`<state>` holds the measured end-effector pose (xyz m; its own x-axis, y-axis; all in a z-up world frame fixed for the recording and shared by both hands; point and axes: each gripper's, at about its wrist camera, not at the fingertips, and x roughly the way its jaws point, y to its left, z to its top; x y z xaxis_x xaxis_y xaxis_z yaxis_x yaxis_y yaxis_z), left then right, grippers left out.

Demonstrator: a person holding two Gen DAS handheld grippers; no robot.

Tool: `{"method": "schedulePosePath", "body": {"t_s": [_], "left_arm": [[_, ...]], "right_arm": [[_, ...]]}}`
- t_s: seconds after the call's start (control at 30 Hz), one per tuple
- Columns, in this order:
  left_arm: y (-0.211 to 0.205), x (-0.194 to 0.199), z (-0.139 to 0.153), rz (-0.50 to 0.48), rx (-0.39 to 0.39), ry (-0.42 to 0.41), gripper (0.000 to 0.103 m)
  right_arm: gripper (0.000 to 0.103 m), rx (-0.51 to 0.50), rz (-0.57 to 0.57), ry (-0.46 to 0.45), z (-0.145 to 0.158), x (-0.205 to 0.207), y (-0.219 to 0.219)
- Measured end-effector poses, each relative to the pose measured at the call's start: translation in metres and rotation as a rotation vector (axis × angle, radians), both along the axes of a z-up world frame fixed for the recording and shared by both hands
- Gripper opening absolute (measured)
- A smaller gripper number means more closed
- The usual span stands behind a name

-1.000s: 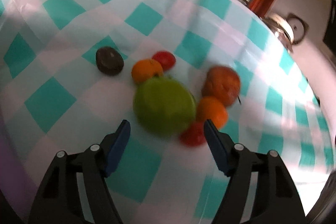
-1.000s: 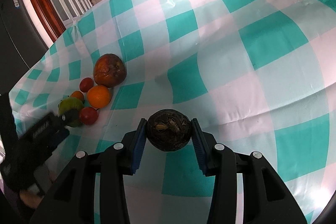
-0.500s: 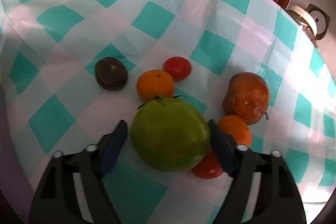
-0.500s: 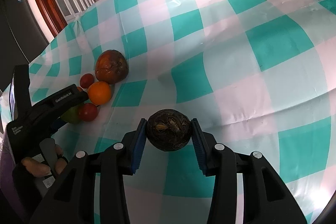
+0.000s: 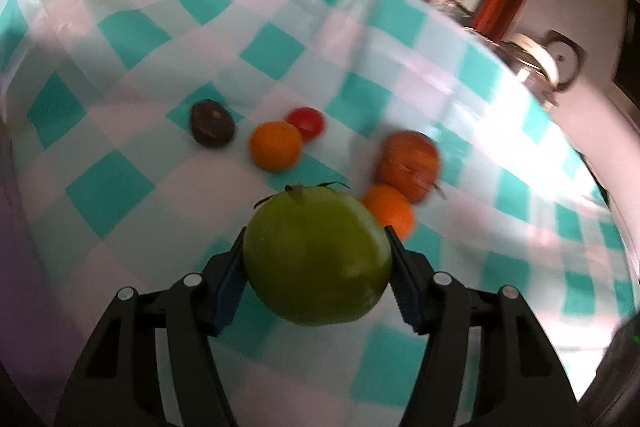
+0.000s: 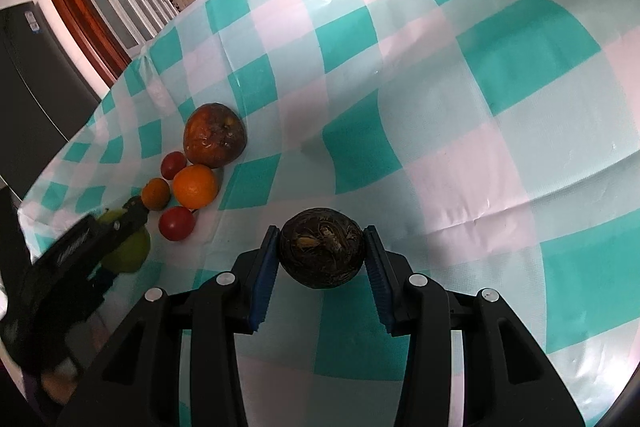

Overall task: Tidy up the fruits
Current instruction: 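Carry both held fruits over the white purple-rimmed box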

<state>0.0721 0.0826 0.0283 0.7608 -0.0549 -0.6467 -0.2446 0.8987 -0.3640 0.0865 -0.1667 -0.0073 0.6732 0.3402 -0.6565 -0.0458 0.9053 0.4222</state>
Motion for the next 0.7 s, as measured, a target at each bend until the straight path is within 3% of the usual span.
{"method": "schedulePosePath", "body": {"t_s": [0.13, 0.4, 0.7], "left_arm": [[-0.019, -0.017, 0.008, -0.071, 0.035, -0.051, 0.063], [-0.032, -0.043, 0.011, -0.106, 0.099, -0.092, 0.063], [-0.033, -0.1, 0.019, -0.152, 0.133, -0.185, 0.063]], "right_arm": [[0.042, 0.032, -0.006, -0.018, 0.001, -0.001, -0.004], [0.042, 0.059, -0.063, -0.071, 0.009, -0.011, -0.015], [0.042, 0.129, -0.145, -0.106, 0.014, -0.086, -0.023]]}}
